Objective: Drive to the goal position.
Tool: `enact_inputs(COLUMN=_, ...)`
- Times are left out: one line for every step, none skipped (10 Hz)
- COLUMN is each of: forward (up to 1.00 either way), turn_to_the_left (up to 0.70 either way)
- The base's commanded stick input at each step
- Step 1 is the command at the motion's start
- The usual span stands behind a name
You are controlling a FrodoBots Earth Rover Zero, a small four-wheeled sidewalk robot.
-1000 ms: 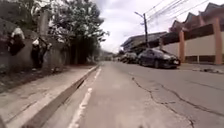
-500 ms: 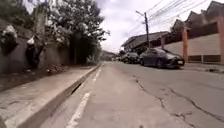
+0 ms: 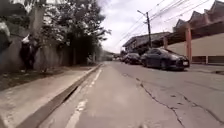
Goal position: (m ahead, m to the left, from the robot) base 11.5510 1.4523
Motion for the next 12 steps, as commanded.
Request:
enact_inputs(forward=0.70, turn_to_the_left=0.00)
enact_inputs(forward=0.70, turn_to_the_left=0.00)
enact_inputs(forward=0.70, turn_to_the_left=0.00)
enact_inputs(forward=0.70, turn_to_the_left=0.00)
enact_inputs(forward=0.70, turn_to_the_left=0.00)
enact_inputs(forward=0.70, turn_to_the_left=0.00)
enact_inputs(forward=0.70, turn_to_the_left=0.00)
enact_inputs(forward=0.70, turn_to_the_left=0.00)
enact_inputs(forward=0.70, turn_to_the_left=0.00)
enact_inputs(forward=0.70, turn_to_the_left=0.29)
enact_inputs(forward=0.70, turn_to_the_left=0.35)
enact_inputs(forward=0.70, turn_to_the_left=0.35)
